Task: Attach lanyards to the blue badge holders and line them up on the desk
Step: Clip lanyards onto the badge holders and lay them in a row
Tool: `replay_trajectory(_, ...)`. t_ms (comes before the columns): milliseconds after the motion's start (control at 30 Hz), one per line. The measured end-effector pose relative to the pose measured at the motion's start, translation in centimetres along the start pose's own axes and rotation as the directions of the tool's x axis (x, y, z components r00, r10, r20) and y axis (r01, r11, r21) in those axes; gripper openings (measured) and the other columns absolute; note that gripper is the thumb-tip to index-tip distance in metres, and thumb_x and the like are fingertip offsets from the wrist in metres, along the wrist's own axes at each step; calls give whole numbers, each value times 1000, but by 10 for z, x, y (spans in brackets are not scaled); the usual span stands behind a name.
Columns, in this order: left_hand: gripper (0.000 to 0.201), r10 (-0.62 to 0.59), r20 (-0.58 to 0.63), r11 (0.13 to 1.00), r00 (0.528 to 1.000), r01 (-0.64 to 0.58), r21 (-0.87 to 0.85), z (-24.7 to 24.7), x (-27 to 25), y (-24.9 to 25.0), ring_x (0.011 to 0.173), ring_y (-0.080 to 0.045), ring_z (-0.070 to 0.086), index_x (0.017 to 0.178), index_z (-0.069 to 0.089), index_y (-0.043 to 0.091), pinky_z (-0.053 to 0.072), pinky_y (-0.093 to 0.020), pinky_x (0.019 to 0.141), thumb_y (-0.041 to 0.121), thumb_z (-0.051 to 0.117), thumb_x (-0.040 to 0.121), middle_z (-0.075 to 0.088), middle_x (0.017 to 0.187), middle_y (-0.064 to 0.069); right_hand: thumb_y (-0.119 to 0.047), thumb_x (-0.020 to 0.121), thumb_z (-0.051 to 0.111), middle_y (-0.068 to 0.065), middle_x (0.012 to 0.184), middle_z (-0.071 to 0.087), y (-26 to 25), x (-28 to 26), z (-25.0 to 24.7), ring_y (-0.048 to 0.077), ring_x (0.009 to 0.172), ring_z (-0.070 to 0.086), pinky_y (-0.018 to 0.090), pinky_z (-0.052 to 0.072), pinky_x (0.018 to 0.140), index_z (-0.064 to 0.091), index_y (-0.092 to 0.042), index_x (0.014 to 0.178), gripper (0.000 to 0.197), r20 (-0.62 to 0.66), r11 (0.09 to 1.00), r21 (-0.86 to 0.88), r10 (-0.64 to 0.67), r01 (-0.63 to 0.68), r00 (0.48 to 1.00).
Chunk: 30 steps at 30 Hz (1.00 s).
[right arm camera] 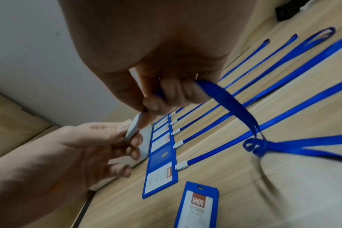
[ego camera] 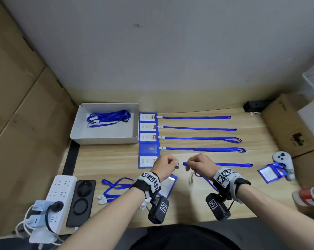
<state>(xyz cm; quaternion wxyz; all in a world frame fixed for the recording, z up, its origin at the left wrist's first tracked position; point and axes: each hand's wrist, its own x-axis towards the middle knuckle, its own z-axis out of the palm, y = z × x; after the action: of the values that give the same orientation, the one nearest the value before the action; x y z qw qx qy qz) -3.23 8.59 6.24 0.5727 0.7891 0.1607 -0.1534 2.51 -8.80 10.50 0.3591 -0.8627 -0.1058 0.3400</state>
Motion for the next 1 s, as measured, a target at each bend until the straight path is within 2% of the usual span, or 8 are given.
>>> replay_trajectory(100,21,-11,-18,983,1000,14,184,-10,-2,-7,84,-21,67,85,64,20,54,-37,80,29,48,95,69,82,5,-31,73,53,-2,50,43,-9,-3,3,17,50,37,32,31,53,62,-17,51,27,-17,995,-88,46,-47,999)
replay_trajectory(267,27,-88,-80,958,993,107,265,-27,-3,-28,86,-27,65,85,62,17,51,-38,78,33,44,98,68,87,-4,-29,76,52,2,53,41,-23,-3,12,20,53,33,32,27,54,52,-17,50,28,-9,994,-77,73,-73,997)
replay_trajectory(433,33,-180,-248,926,952,249,284,-49,-10,-46,90,-36,62,75,59,13,48,-36,78,32,45,99,68,91,-12,-16,87,51,-7,44,38,-41,3,24,14,45,30,26,26,48,54,-13,53,34,64,998,-19,57,-56,996)
replay_trajectory(533,34,-203,-322,910,925,300,286,-59,-14,-50,87,-38,61,66,51,18,45,-35,72,29,46,98,64,83,-13,-15,89,49,-2,49,39,-48,5,30,12,43,30,21,24,42,55,-9,59,31,113,998,35,55,-59,992)
replay_trajectory(633,34,-240,-382,901,892,351,253,-63,-20,-51,91,-40,61,69,54,14,41,-34,71,29,46,98,67,93,-19,-15,90,47,-2,53,36,-51,2,30,13,45,26,21,20,43,51,-10,65,25,179,981,160,80,-109,981)
replay_trajectory(733,32,-258,-420,893,870,380,239,-55,-26,-44,96,-42,62,82,59,4,39,-33,69,27,45,98,67,101,-23,-11,88,45,-1,54,30,-50,-6,22,14,46,20,21,17,44,47,-11,66,22,253,958,262,48,-116,966)
replay_trajectory(867,24,-304,-434,889,848,416,190,-27,-38,-28,101,-38,61,97,68,14,45,-33,81,25,47,97,68,105,-13,-10,87,46,0,53,32,-25,-21,1,14,48,19,22,15,44,58,-7,71,20,319,948,313,-40,-65,947)
replay_trajectory(1000,23,-326,-405,926,854,375,45,23,-40,-36,84,-31,68,74,62,19,57,-36,76,30,52,92,72,87,-11,-22,88,55,-1,55,43,44,-30,-19,16,50,33,27,27,48,69,-16,66,27,244,993,106,-75,50,967)
